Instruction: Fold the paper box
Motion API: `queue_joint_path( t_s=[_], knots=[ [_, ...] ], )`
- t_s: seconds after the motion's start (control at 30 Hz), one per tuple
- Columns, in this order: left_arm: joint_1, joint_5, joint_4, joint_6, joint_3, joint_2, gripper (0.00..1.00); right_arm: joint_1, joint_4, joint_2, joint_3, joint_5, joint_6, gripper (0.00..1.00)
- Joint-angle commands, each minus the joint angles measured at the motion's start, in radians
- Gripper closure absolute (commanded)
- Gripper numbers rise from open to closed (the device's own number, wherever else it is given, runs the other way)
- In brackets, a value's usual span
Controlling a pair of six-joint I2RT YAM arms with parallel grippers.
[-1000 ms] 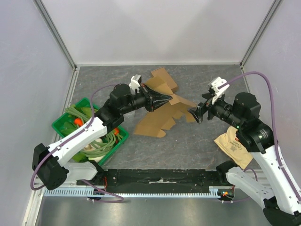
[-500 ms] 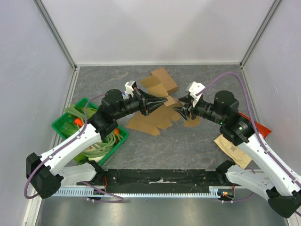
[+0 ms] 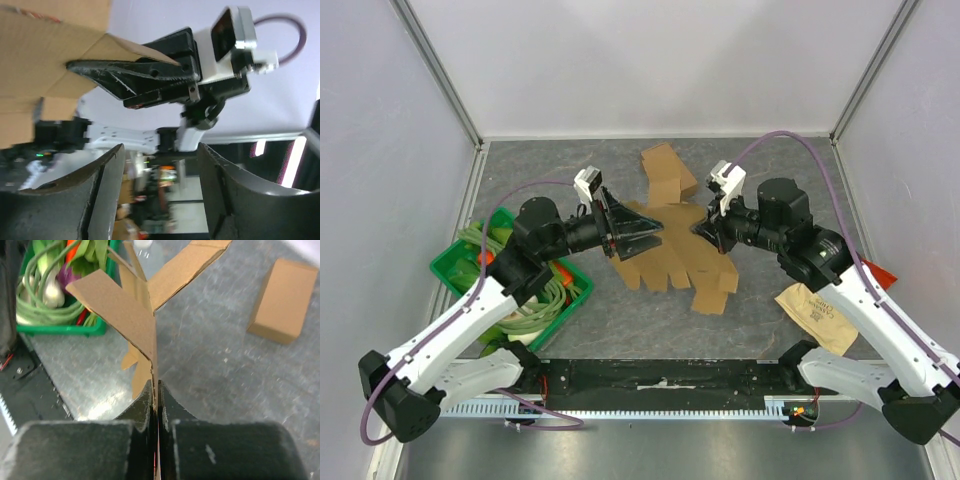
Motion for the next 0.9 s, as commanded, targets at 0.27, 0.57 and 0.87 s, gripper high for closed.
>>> queue_joint_path(
  t_s=[0.27, 0.57, 0.87],
  knots=[
    [0.014, -0.38, -0.401, 1.022, 0.002, -0.158, 0.42, -0.133, -0.237, 0.073, 0.001, -0.613, 0.019, 1.0],
    [0.014, -0.524, -0.36, 0.959, -0.047, -0.038, 0.64, -0.127, -0.317, 0.182, -0.026, -0.123, -0.038, 1.0],
    [-0.139, -0.751, -0.279, 1.057, -0.003, 0.279, 0.69, -0.112, -0.078, 0.172, -0.161, 0.115, -0.089, 1.0]
  ],
)
